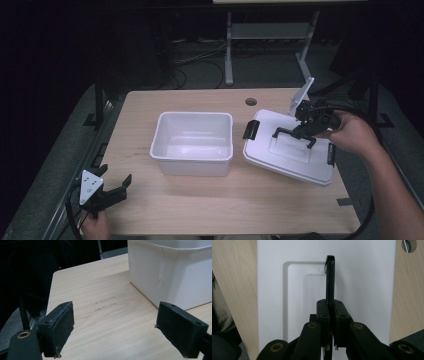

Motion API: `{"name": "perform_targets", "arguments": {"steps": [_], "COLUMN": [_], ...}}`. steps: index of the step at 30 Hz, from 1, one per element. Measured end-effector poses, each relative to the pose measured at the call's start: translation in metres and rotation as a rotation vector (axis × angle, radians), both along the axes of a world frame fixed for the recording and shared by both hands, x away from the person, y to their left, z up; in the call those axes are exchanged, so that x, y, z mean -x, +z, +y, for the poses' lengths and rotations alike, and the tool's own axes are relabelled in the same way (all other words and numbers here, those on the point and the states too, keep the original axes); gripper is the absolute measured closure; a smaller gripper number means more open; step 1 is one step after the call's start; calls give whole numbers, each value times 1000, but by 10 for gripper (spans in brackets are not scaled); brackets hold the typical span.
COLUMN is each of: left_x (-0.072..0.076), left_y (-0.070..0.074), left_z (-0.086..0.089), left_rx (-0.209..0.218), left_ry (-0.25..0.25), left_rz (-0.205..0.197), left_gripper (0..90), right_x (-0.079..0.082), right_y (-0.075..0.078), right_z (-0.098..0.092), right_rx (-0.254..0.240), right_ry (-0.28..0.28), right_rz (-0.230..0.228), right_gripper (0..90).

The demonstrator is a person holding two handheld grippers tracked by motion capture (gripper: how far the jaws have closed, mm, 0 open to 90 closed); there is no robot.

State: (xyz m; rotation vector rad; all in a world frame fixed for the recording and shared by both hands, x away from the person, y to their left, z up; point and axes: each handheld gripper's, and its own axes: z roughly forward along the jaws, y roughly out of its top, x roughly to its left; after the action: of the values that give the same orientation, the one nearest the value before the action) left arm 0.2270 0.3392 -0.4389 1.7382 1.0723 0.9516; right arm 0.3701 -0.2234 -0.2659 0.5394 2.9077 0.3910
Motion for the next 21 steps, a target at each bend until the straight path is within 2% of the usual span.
{"name": "perform_targets", "arguments": {"steps": [12, 16, 21], "left_x": [0, 0, 0], "left_y": [0, 0, 0], "left_z": [1, 1, 1], "left_rx": [7, 5, 6], "left_ry": [3, 2, 2], "left_rz": [-4, -3, -2], "left_gripper": [140, 140, 140], "right_x": [0, 0, -2], "right_y": [29, 34, 45], "right_z": [17, 23, 38], "right_rx": [6, 9, 12], "right_ry": [37, 46, 73], "right_rz": [-27, -34, -38], "right_gripper": [848, 848, 848]}}
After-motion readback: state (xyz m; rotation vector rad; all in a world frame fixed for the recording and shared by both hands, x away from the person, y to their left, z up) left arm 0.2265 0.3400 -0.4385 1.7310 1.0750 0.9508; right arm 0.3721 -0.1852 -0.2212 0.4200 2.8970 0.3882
